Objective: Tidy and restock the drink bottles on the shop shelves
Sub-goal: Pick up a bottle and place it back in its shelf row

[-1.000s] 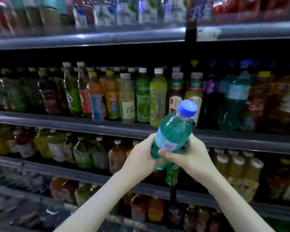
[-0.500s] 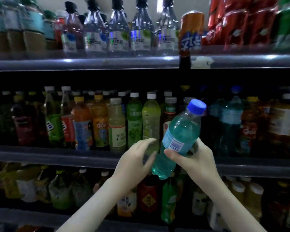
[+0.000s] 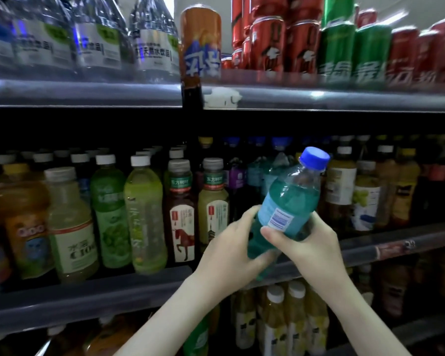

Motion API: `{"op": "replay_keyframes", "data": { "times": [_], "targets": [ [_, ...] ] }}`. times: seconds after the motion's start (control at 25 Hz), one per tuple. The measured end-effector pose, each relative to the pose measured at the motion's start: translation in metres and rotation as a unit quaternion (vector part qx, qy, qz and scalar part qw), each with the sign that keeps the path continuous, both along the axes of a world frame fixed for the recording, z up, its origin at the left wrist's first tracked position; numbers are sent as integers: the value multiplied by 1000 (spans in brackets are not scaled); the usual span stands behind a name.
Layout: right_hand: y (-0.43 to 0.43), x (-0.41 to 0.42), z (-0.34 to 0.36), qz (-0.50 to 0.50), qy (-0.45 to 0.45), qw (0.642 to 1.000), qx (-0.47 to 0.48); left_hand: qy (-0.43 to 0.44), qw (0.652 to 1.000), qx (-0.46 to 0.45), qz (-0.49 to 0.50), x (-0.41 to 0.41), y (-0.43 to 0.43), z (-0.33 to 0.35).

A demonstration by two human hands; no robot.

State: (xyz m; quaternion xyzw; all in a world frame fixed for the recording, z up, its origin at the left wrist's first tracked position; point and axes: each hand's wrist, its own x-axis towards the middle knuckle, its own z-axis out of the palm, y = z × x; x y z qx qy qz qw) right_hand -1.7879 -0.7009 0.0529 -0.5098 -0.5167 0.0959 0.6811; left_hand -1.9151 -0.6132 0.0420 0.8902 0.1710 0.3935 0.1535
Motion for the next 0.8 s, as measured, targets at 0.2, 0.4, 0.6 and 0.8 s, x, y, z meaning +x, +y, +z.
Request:
{"op": "replay_keyframes", "data": {
  "times": [0.2,0.4,0.6,0.8],
  "targets": [
    [6,10,2,-49,38,998,-7,-73,922,298,238,-12,33,-4],
    [11,-1,11,-82,31,996,-7,10,861,314,399,-29,65,7],
    [3,3,11,-159,24,987,26,-14,880,322,350,-13,53,-2],
    [-21,49,14,-220,16,974,52,-62,943,251,207,40,33,-8]
  ]
}}
